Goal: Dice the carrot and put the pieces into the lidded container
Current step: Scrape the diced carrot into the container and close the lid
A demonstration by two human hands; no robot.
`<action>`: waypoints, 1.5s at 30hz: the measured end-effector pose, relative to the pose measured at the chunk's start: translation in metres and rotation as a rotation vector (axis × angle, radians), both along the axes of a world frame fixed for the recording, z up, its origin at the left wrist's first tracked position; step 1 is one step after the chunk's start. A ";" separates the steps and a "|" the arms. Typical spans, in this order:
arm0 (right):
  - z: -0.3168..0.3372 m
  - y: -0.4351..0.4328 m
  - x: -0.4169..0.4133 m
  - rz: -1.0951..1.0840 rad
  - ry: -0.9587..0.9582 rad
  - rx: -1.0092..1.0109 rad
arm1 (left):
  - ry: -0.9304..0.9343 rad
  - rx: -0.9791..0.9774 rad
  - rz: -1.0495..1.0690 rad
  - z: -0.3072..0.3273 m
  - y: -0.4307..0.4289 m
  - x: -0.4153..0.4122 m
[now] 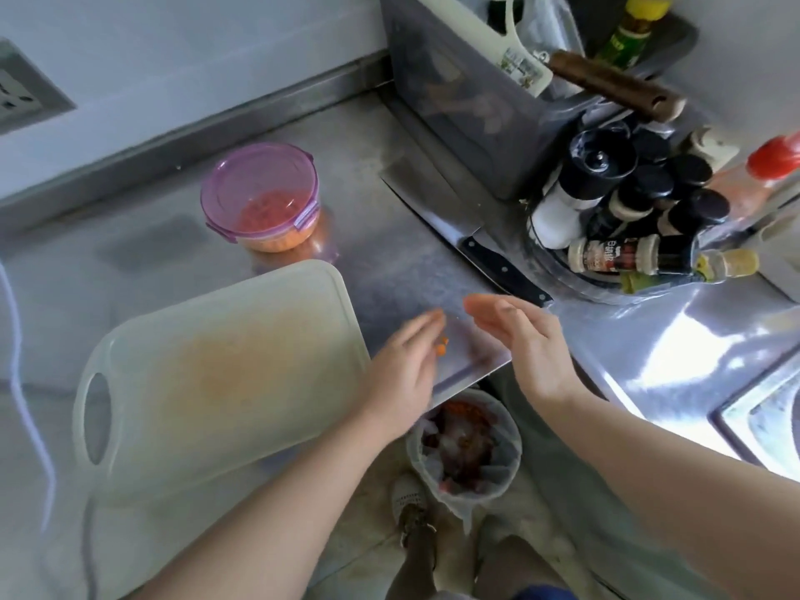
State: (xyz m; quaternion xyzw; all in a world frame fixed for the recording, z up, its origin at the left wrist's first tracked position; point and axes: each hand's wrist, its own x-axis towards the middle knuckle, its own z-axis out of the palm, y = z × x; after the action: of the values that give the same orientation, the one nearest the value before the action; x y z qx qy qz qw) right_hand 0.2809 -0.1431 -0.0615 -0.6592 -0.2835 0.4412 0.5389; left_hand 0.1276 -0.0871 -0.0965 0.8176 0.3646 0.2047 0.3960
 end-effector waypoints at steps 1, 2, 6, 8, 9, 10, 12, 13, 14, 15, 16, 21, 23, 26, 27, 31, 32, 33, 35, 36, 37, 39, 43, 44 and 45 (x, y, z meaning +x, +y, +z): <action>0.001 -0.005 0.000 -0.111 0.047 0.002 | -0.062 -0.056 0.133 -0.001 0.004 0.002; 0.001 -0.009 -0.001 -0.234 0.121 -0.023 | -0.114 -0.123 0.249 -0.001 0.011 0.003; -0.012 -0.031 -0.008 -0.445 0.631 -0.446 | -0.310 -0.444 0.520 0.000 0.017 0.017; -0.017 -0.035 -0.006 -0.269 0.826 -0.669 | -0.338 -0.459 0.541 0.006 0.011 0.029; -0.019 -0.034 -0.002 -0.172 0.872 -0.725 | -0.348 -0.473 0.537 0.007 0.007 0.034; -0.022 -0.031 0.001 -0.106 0.894 -0.745 | -0.360 -0.498 0.530 0.008 0.005 0.038; -0.026 -0.025 0.008 -0.038 0.920 -0.749 | -0.353 -0.504 0.519 0.005 0.002 0.045; -0.028 -0.023 0.010 -0.012 0.928 -0.754 | -0.348 -0.491 0.504 0.005 0.000 0.046; -0.030 -0.021 0.013 0.017 0.932 -0.759 | -0.350 -0.481 0.485 0.003 -0.001 0.047; -0.032 -0.021 0.015 0.043 0.934 -0.765 | -0.362 -0.485 0.465 0.003 -0.003 0.048; -0.034 -0.020 0.016 0.070 0.935 -0.770 | -0.364 -0.487 0.448 0.002 -0.005 0.049; -0.040 -0.016 0.024 0.159 0.916 -0.782 | -0.327 -0.432 0.362 0.003 -0.024 0.059; -0.042 -0.016 0.026 0.185 0.903 -0.766 | -0.320 -0.452 0.342 0.005 -0.032 0.064; -0.045 -0.017 0.026 0.198 0.892 -0.733 | -0.355 -0.473 0.308 0.006 -0.045 0.071; -0.046 -0.017 0.025 0.199 0.889 -0.718 | -0.370 -0.487 0.296 0.005 -0.048 0.072; -0.052 -0.018 0.025 0.228 0.847 -0.670 | -0.412 -0.626 0.288 0.006 -0.055 0.069; -0.053 -0.019 0.025 0.230 0.851 -0.677 | -0.431 -0.657 0.299 0.006 -0.055 0.067; -0.054 -0.019 0.026 0.222 0.856 -0.691 | -0.461 -0.680 0.315 0.007 -0.053 0.064; -0.056 -0.021 0.025 0.211 0.866 -0.717 | -0.531 -0.697 0.365 0.010 -0.048 0.057; -0.057 -0.021 0.025 0.211 0.859 -0.722 | -0.552 -0.689 0.395 0.011 -0.045 0.053; -0.057 -0.022 0.024 0.214 0.831 -0.724 | -0.561 -0.676 0.422 0.012 -0.042 0.048; -0.057 -0.025 0.027 0.212 0.749 -0.721 | -0.554 -0.661 0.465 0.011 -0.039 0.041; -0.059 -0.040 0.038 0.218 0.445 -0.751 | -0.472 -0.612 0.512 0.012 -0.047 0.031; -0.061 -0.046 0.040 0.259 0.341 -0.783 | -0.450 -0.594 0.514 0.012 -0.050 0.029; -0.063 -0.051 0.040 0.307 0.244 -0.817 | -0.435 -0.576 0.512 0.011 -0.054 0.027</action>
State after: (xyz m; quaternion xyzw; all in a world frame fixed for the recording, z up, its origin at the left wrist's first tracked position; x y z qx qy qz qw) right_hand 0.3212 -0.1939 -0.1246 -0.7112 -0.1150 0.6663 0.1923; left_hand 0.1546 -0.1408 -0.0858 0.4952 0.5057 0.3535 0.6116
